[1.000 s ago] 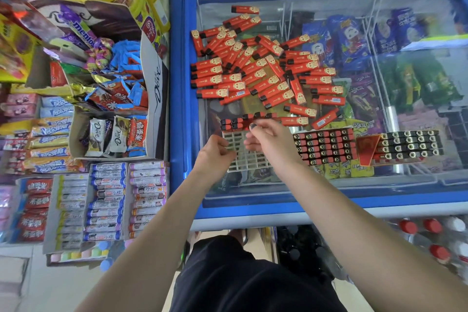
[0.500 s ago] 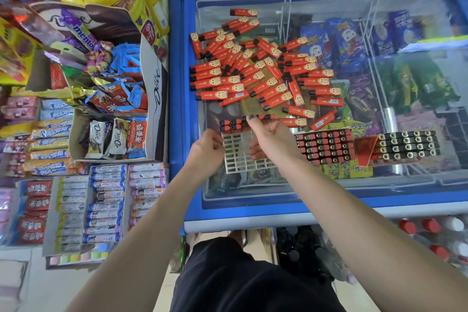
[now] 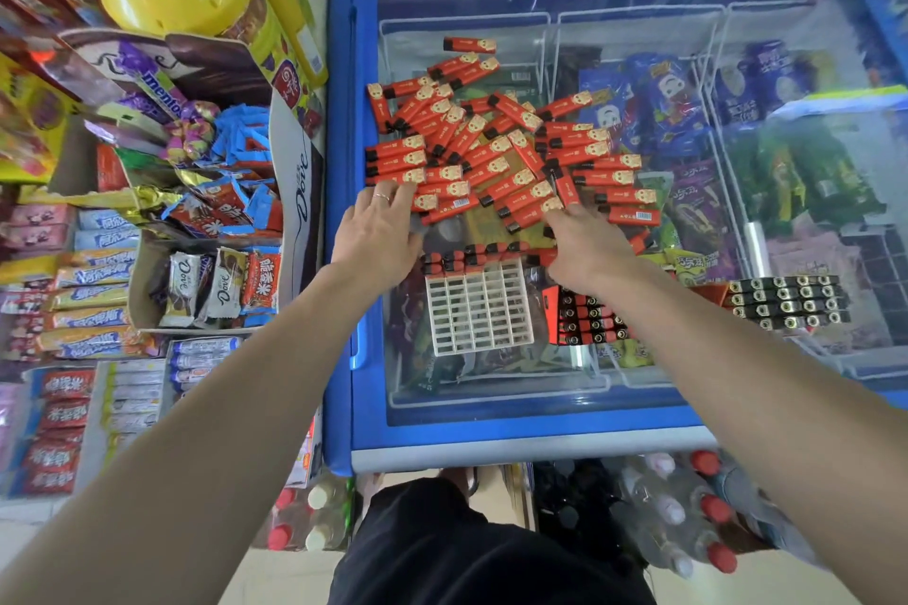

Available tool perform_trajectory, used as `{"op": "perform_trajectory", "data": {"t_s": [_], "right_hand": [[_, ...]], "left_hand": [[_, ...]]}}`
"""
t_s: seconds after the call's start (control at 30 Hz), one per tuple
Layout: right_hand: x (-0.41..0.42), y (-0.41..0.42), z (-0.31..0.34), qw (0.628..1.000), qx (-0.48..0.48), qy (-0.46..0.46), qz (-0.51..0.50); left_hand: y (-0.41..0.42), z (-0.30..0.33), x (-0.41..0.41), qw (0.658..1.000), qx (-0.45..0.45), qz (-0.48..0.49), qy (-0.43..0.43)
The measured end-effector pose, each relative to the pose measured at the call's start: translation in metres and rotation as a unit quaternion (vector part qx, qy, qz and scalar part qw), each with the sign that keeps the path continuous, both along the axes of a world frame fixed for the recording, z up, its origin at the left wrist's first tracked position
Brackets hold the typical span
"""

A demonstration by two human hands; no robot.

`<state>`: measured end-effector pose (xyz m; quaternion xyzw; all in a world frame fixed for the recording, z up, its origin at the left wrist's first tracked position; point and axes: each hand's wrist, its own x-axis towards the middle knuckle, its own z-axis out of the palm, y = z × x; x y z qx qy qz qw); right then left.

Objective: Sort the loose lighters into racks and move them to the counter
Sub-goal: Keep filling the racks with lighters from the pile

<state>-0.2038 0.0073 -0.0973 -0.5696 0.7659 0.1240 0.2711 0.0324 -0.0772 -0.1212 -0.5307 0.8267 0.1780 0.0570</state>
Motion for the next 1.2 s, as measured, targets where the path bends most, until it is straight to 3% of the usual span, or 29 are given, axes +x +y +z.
{"op": "perform_trajectory", "data": {"t_s": [0.17, 0.37, 0.7, 0.9, 1.0, 1.1, 1.2], "right_hand": [[0.002, -0.01, -0.006, 0.999, 0.013, 0.032, 0.018], [-0.003, -0.017, -0.014, 0.998, 0.024, 0.052, 0.037], [-0.012, -0.022, -0.022, 0.998, 0.024, 0.012, 0.06], [-0.011, -0.037, -0.023, 0.991, -0.11, -0.075, 0.024], [-0.013, -0.046, -0.023, 0.988, -0.124, -0.076, 0.043], [-0.018, -0.054, -0.021, 0.989, -0.076, -0.045, 0.115], [-0.02, -0.058, -0.02, 0.981, -0.029, -0.027, 0.189]], "left_hand": [[-0.011, -0.009, 0.003, 0.995, -0.013, -0.05, -0.082], [-0.015, -0.013, 0.0, 0.993, -0.048, -0.049, -0.096], [-0.018, -0.009, -0.004, 0.999, -0.006, -0.024, -0.026], [-0.033, -0.001, -0.016, 0.997, 0.027, -0.019, 0.069], [-0.04, -0.001, -0.023, 0.997, 0.028, -0.075, 0.022], [-0.042, -0.003, -0.03, 0.99, 0.013, -0.12, -0.066], [-0.04, -0.005, -0.033, 0.983, -0.019, -0.154, -0.101]]}}
